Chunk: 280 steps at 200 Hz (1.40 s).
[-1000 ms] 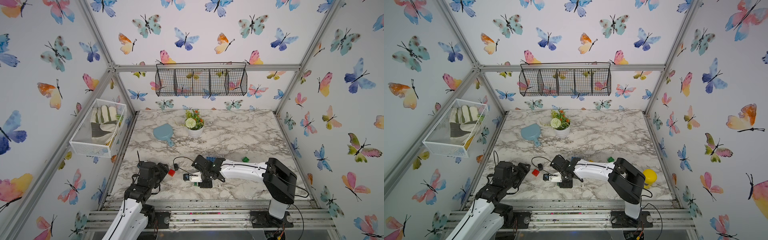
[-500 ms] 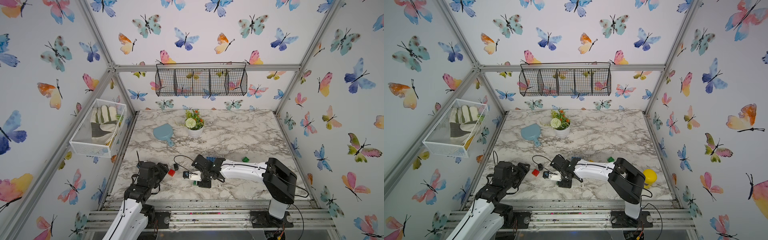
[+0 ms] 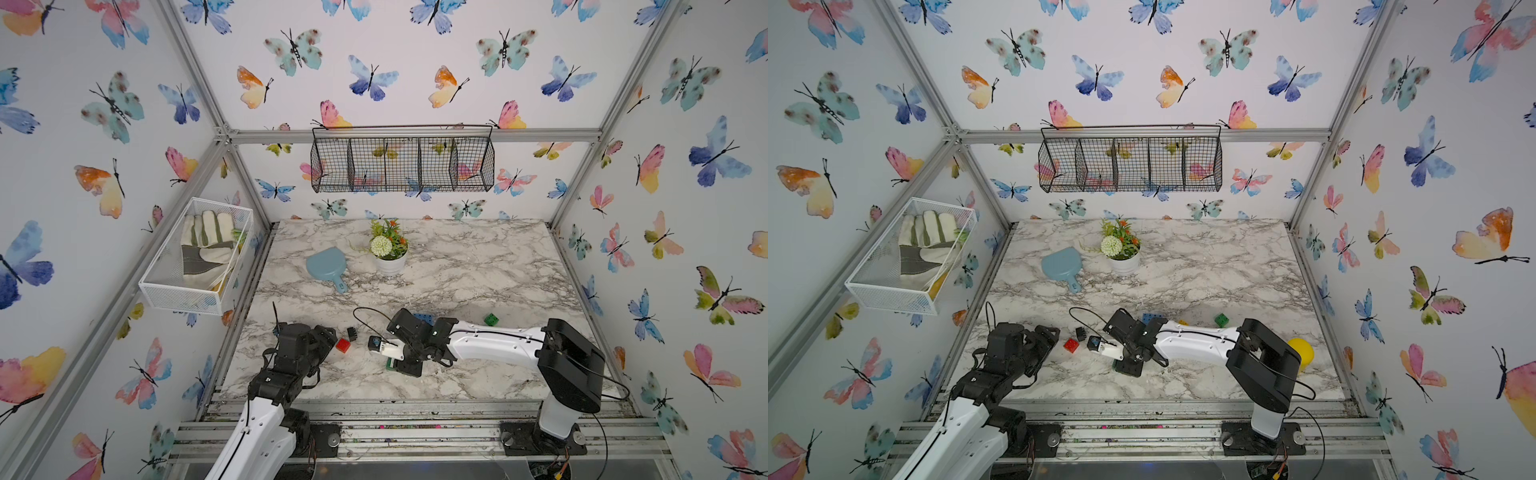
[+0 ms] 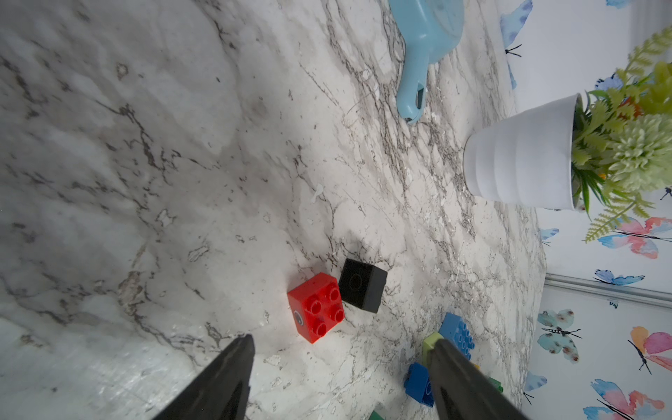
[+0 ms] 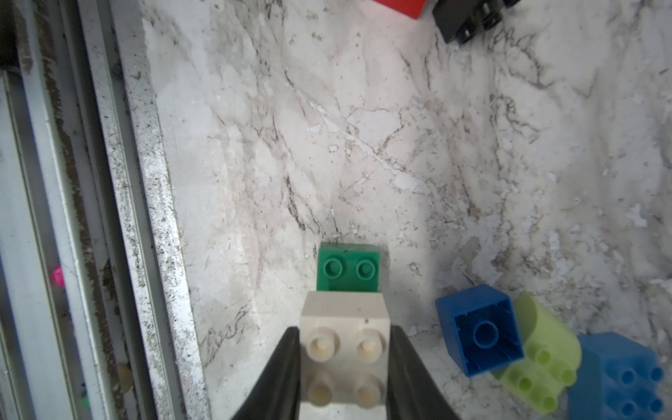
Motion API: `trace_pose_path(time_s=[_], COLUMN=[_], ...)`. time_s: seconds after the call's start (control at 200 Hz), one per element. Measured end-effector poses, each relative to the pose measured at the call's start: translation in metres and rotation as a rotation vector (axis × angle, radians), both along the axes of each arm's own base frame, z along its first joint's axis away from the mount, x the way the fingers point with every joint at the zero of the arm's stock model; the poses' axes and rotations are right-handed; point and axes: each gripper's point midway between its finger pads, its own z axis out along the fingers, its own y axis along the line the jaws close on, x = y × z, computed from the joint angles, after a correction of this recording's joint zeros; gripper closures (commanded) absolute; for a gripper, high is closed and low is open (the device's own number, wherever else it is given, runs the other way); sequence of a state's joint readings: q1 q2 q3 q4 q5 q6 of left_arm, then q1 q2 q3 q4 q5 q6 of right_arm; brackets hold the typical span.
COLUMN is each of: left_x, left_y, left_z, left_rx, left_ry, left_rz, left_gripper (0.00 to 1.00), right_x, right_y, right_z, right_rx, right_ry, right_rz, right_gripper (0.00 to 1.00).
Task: Assemble the number 1 with lego
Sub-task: Assemble the lego brick with the lego brick.
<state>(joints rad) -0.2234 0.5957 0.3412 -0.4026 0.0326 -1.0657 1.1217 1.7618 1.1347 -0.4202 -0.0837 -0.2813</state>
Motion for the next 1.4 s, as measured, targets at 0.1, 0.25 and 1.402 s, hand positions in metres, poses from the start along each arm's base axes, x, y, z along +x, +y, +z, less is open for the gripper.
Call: trace_pose_path(time_s=[0.1,0.25,1.402], left_x=[0.0,0.0,0.0], left_y=[0.0,0.0,-0.001], left_z=[0.0,0.0,0.0], left_rx=[0.0,0.001,-0.003], left_ry=[0.0,0.0,0.001], left_rz=[0.0,-0.003,-0.006], left_gripper=[0.2,0.2,0.2], right_x=[0.003,0.006,0.004], right_y=[-0.001,-0.003,-0.004], right_z=[-0.001,-0.002,-0.012], right_rx=[-0.005,-0.014,-0.037], right_ry=[-0.01,-0.023,-0.006], right_rz=[-0.019,-0.037,-0.028], right_gripper=[0.98,0.98,0.98])
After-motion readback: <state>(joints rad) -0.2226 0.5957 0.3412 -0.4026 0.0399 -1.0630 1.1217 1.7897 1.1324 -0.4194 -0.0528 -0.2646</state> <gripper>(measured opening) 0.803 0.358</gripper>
